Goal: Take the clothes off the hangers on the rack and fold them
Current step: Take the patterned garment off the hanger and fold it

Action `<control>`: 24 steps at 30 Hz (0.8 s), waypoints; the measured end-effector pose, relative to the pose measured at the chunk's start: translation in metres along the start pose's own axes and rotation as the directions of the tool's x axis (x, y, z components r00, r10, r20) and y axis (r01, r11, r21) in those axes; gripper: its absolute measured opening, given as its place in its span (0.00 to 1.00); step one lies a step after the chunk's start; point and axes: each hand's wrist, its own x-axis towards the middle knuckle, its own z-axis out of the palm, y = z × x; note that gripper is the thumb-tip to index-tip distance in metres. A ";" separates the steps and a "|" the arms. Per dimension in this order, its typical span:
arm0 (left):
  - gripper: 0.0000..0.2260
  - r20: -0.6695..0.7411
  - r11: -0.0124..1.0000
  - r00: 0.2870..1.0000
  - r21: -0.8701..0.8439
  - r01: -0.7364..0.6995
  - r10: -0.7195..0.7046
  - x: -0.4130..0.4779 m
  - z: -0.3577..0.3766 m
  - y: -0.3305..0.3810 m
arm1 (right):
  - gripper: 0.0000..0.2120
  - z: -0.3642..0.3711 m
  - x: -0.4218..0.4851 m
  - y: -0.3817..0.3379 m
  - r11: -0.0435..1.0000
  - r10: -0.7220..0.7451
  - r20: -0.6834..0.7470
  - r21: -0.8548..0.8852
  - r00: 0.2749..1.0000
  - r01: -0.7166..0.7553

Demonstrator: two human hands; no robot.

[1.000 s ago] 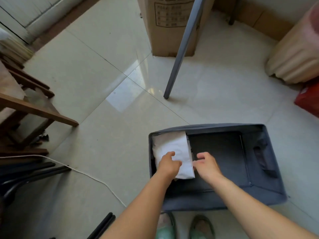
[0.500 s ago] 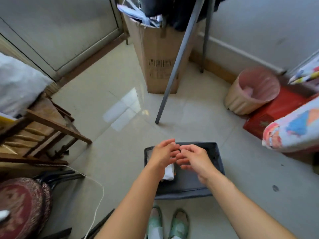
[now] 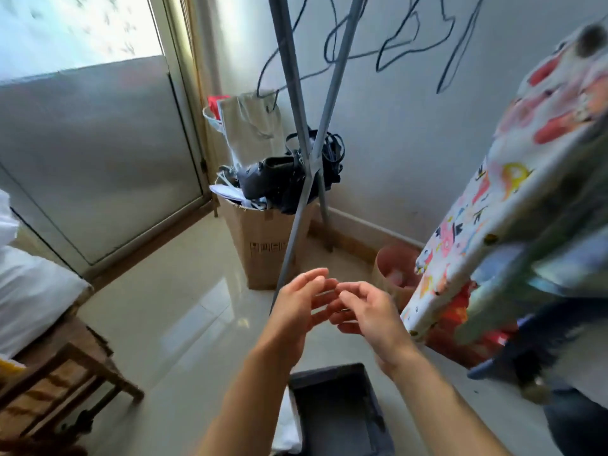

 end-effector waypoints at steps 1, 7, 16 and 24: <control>0.09 0.028 1.000 0.999 -0.011 -0.026 0.026 -0.006 0.006 0.013 | 0.07 -0.005 -0.007 -0.015 0.999 -0.042 -0.008 -0.016 0.999 0.042; 0.10 0.180 0.985 0.970 -0.073 -0.155 0.166 -0.027 0.049 0.081 | 0.06 -0.030 -0.034 -0.099 0.960 -0.275 -0.072 -0.065 0.959 0.271; 0.10 0.331 0.941 0.891 0.028 -0.338 0.310 -0.046 0.082 0.131 | 0.05 -0.097 -0.064 -0.197 0.743 -0.665 -0.458 -0.335 0.589 0.579; 0.09 0.372 0.940 0.878 0.038 -0.339 0.302 -0.059 0.100 0.144 | 0.11 -0.172 -0.024 -0.247 0.870 -0.481 -0.664 -0.442 0.573 0.218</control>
